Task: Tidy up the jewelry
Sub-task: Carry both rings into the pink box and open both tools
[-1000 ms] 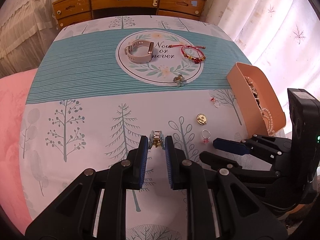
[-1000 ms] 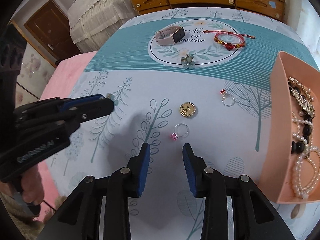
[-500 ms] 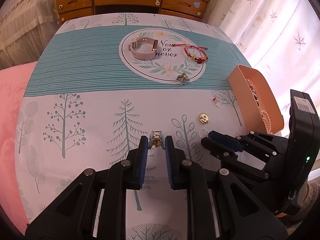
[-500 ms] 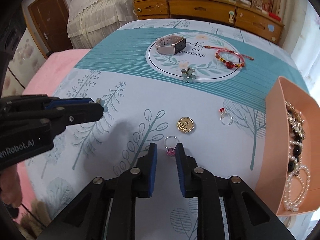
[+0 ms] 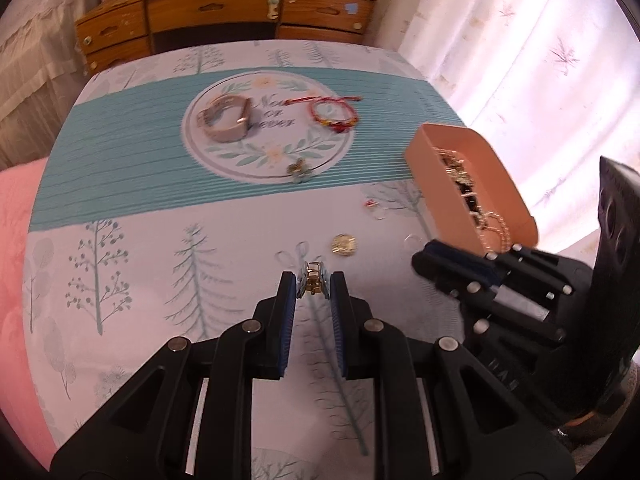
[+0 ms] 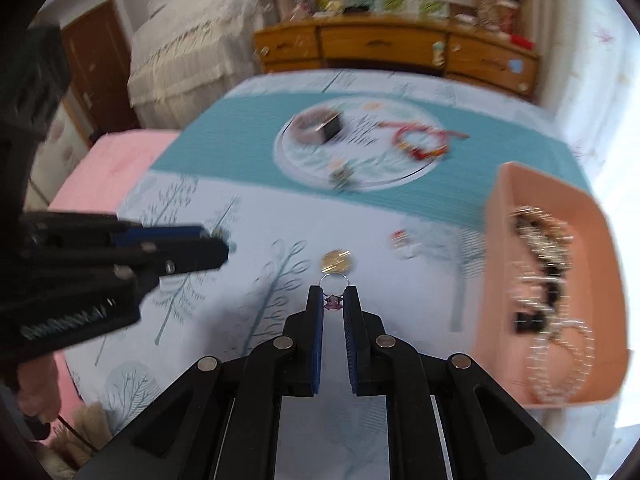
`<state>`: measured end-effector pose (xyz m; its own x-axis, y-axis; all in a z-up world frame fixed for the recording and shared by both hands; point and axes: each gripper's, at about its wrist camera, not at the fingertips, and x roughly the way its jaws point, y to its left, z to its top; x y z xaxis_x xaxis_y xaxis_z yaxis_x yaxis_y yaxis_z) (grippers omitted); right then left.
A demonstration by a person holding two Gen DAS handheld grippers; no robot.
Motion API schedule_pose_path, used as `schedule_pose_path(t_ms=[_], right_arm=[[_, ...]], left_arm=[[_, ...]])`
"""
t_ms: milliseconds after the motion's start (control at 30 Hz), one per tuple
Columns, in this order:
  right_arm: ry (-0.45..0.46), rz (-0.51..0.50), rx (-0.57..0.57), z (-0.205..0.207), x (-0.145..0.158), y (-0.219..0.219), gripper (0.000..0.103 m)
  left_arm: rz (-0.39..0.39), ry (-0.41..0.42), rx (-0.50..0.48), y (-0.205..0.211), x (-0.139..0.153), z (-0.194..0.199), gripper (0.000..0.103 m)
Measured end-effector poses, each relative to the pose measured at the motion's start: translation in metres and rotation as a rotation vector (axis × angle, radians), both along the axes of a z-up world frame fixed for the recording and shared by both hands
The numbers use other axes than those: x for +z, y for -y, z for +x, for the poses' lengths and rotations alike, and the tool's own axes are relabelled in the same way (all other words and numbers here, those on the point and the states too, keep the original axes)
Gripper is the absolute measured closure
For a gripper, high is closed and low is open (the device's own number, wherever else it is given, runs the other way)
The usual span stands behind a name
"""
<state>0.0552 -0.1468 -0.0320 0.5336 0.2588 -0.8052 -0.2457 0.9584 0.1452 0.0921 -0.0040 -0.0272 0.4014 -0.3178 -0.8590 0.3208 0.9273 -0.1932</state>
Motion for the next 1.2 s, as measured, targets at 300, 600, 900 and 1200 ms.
schedule_pose_path(t_ms=[300, 600, 900, 1200], right_arm=[[0.034, 0.039, -0.308, -0.018, 0.032, 0.118, 0.093], [-0.037, 0.086, -0.415, -0.027, 0.006, 0.171, 0.093], [-0.057, 0.105, -0.414, -0.028, -0.005, 0.172, 0.093], [-0.074, 0.134, -0.422, -0.027, -0.007, 0.171, 0.092]], left_arm=[[-0.033, 0.076, -0.209, 0.086, 0.027, -0.007, 0.088], [-0.021, 0.076, -0.356, 0.163, 0.014, -0.006, 0.088], [-0.008, 0.052, -0.391, 0.183, -0.002, -0.005, 0.088], [-0.014, 0.032, -0.347, 0.157, 0.003, -0.012, 0.054]])
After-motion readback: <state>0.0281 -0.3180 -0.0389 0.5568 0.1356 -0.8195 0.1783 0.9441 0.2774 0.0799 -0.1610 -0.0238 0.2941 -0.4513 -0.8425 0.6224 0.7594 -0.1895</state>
